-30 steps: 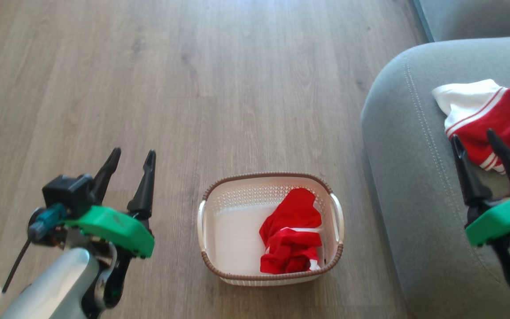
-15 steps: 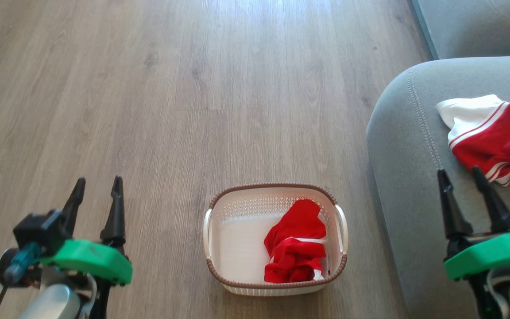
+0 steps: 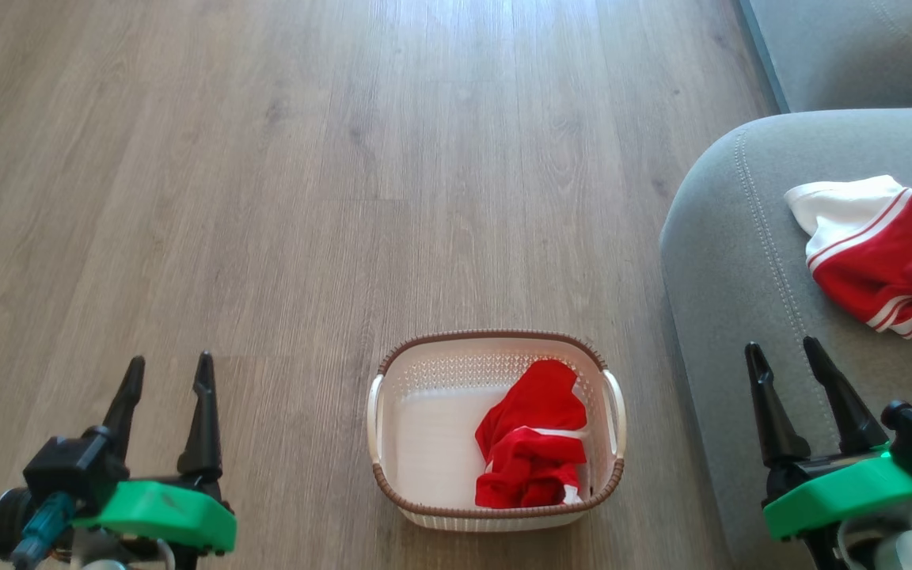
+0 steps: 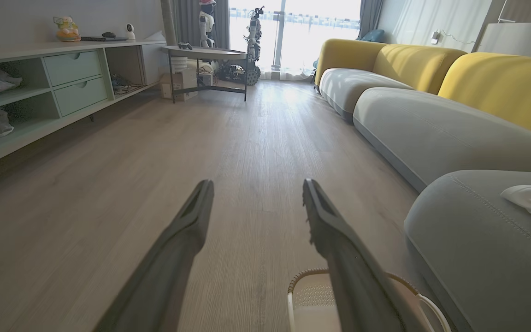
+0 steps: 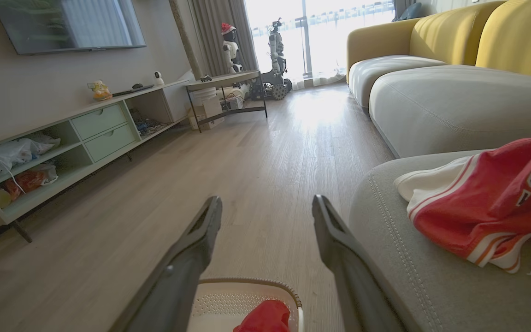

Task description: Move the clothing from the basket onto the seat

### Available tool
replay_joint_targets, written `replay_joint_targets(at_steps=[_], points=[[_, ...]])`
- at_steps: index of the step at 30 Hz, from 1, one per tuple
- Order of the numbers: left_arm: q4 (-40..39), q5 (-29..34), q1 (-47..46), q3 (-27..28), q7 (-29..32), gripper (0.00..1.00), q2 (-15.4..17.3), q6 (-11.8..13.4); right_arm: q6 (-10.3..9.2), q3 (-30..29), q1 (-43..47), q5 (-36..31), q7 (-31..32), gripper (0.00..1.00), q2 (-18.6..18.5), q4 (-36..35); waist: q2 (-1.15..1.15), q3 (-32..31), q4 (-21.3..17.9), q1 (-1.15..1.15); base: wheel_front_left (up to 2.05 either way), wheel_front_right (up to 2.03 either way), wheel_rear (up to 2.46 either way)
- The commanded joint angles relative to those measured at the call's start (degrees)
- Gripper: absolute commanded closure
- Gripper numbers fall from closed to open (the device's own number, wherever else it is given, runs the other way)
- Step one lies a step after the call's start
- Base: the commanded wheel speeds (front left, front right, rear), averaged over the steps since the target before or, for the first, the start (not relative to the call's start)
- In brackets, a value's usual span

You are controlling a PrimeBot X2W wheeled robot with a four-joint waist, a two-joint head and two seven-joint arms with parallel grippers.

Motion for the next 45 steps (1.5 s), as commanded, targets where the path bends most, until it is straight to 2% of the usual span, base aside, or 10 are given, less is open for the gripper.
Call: replay_joint_targets(at_steps=[1,19,34,45], points=[[-1.42,0.87,-2.24,3.4,-0.72,0.0,0.43,-0.55,0.41,1.23,-1.82,-0.3,-0.81,0.0,-1.06,-1.8,0.0,0.04,-0.01,0.0,0.0,0.0,0.0],[0.18,4.66,-1.04,7.35,-0.72,0.0,-3.07,-4.84,0.41,2.08,-2.61,0.06,-0.69,0.0,-1.68,-1.65,0.0,0.61,-0.65,0.0,0.0,0.0,0.0],[1.53,6.5,-2.46,7.78,-0.72,0.0,-3.18,-7.35,0.41,2.35,-3.52,-0.09,-0.59,0.0,-1.47,-2.25,0.0,3.1,-1.72,0.0,0.0,0.0,0.0],[3.21,7.99,-6.42,6.44,-0.72,0.0,-3.24,-9.79,0.41,2.0,-5.36,-0.53,-0.9,0.0,-0.87,-2.4,0.0,8.09,-3.81,0.0,0.0,0.0,0.0]])
